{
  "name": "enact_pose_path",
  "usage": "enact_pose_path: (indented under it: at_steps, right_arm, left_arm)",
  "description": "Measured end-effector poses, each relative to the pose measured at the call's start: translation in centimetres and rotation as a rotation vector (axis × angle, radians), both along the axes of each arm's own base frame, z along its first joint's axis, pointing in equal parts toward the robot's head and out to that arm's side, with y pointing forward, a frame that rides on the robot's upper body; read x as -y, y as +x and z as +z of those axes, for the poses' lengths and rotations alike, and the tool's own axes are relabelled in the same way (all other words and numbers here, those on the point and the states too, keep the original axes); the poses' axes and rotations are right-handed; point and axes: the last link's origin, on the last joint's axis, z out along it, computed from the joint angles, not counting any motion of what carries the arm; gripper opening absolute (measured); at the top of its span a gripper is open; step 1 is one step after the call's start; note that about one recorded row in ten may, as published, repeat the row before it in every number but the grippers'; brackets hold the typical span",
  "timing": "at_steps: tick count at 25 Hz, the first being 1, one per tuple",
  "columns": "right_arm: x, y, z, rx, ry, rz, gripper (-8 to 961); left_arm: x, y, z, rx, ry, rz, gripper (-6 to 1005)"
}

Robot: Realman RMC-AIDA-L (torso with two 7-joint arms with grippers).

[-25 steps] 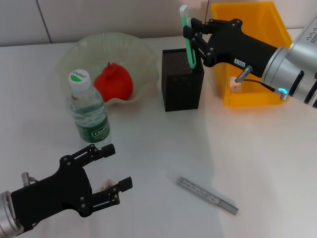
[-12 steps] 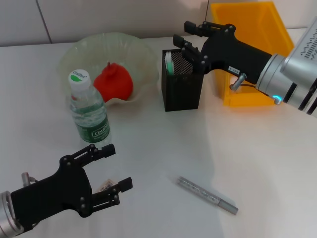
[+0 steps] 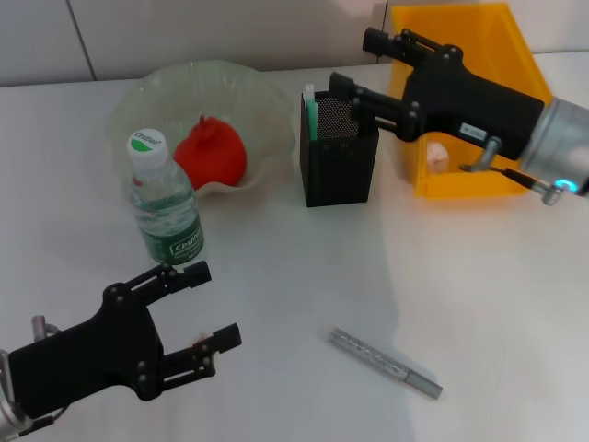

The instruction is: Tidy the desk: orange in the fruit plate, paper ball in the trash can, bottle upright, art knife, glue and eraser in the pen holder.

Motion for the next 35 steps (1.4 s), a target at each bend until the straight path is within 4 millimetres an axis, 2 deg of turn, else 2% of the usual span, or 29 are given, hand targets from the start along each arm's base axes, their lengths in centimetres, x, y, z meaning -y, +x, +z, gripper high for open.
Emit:
enact_pose_path:
  at_steps: [1, 2, 5, 6, 7, 9, 11, 17, 19, 20, 21, 23, 26, 28, 31, 35]
  right_arm:
    - [1.0, 0.0, 0.9, 0.012, -0.095, 0.028, 591]
    - [1.0, 0.0, 0.9, 0.012, -0.095, 0.028, 624]
    - [2.8, 0.8, 2.2, 0.049, -0.233, 0.051, 719]
    - [4.2, 1.6, 3.0, 0.073, -0.295, 0.080, 750]
    - [4.2, 1.6, 3.0, 0.073, -0.295, 0.080, 750]
    - [5.6, 2.7, 3.6, 0.090, -0.327, 0.092, 750]
    - [6.8, 4.4, 4.2, 0.103, -0.324, 0.052, 750]
    - [7.8, 6.1, 4.4, 0.124, -0.330, 0.001, 750]
    - [8.1, 6.6, 4.2, 0.142, -0.344, -0.010, 750]
    - [8.1, 6.6, 4.2, 0.142, -0.344, -0.010, 749]
    - [8.2, 6.7, 4.1, 0.149, -0.351, -0.015, 749]
    - [8.2, 6.7, 4.0, 0.151, -0.353, -0.018, 749]
    - [8.3, 6.9, 3.9, 0.155, -0.357, -0.024, 749]
    - [8.3, 6.9, 3.8, 0.160, -0.363, -0.027, 749]
    - [8.4, 7.2, 3.5, 0.179, -0.381, -0.033, 749]
    - [8.5, 7.2, 3.4, 0.183, -0.387, -0.037, 749]
  left_arm:
    - [-0.2, 0.1, 0.5, 0.003, -0.011, 0.009, 686]
    - [-0.2, 0.1, 0.5, 0.003, -0.011, 0.009, 685]
    - [-0.5, 0.1, 1.3, -0.004, -0.024, 0.022, 683]
    - [-0.9, 0.1, 1.7, 0.001, -0.053, 0.061, 683]
    - [-0.9, 0.1, 1.7, 0.001, -0.053, 0.061, 682]
    - [-1.4, 0.1, 2.4, -0.005, -0.101, 0.123, 681]
    - [-1.5, 0.2, 3.1, -0.062, -0.150, 0.156, 680]
    - [-1.2, 1.7, 4.1, -0.230, -0.184, 0.186, 676]
    - [-1.3, 2.8, 5.1, -0.403, -0.155, 0.239, 675]
    - [-1.3, 2.8, 5.1, -0.403, -0.155, 0.239, 674]
    - [-1.5, 3.6, 5.6, -0.510, -0.141, 0.289, 673]
    - [-1.6, 4.0, 5.7, -0.551, -0.141, 0.312, 672]
    - [-1.8, 5.6, 5.2, -0.697, -0.170, 0.373, 670]
    - [-1.7, 6.0, 4.9, -0.723, -0.176, 0.365, 669]
    - [-1.8, 7.6, 4.0, -0.765, -0.204, 0.337, 667]
    - [-2.4, 8.1, 3.5, -0.803, -0.222, 0.362, 665]
